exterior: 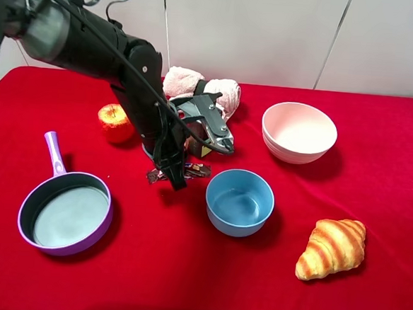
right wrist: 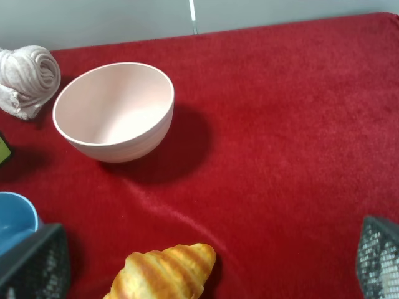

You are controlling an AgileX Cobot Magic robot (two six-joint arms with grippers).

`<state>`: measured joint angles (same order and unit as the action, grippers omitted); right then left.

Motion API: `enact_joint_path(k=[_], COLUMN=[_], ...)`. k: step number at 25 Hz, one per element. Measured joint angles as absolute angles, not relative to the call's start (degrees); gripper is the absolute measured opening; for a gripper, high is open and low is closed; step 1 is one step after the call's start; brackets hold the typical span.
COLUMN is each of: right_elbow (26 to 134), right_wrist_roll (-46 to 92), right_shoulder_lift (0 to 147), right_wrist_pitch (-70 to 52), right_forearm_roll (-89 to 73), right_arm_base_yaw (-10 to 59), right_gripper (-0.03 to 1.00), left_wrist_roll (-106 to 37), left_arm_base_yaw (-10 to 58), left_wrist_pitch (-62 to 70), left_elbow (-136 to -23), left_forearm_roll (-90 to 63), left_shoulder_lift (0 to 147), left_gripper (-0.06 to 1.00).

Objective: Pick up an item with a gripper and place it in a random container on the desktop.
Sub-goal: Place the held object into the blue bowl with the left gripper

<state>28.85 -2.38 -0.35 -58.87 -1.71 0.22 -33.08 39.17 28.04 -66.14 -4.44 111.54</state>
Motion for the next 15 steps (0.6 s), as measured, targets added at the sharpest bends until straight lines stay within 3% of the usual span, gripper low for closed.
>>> enact_joint_path(k=[15], right_elbow=[28.9], right_wrist_roll=[-2.4], right_shoulder_lift=[-0.3], right_wrist_pitch=[-58.9], right_forearm_roll=[-1.7], right_arm_base_yaw=[0.2], right_gripper=[0.69], left_wrist_roll=[-28.6], left_arm_base_yaw=[39.2], left_wrist_pitch=[33.2], left_elbow=[-66.1], left_forearm_roll=[-4.4], left_shoulder_lift=[102.9], left_gripper=[0.14])
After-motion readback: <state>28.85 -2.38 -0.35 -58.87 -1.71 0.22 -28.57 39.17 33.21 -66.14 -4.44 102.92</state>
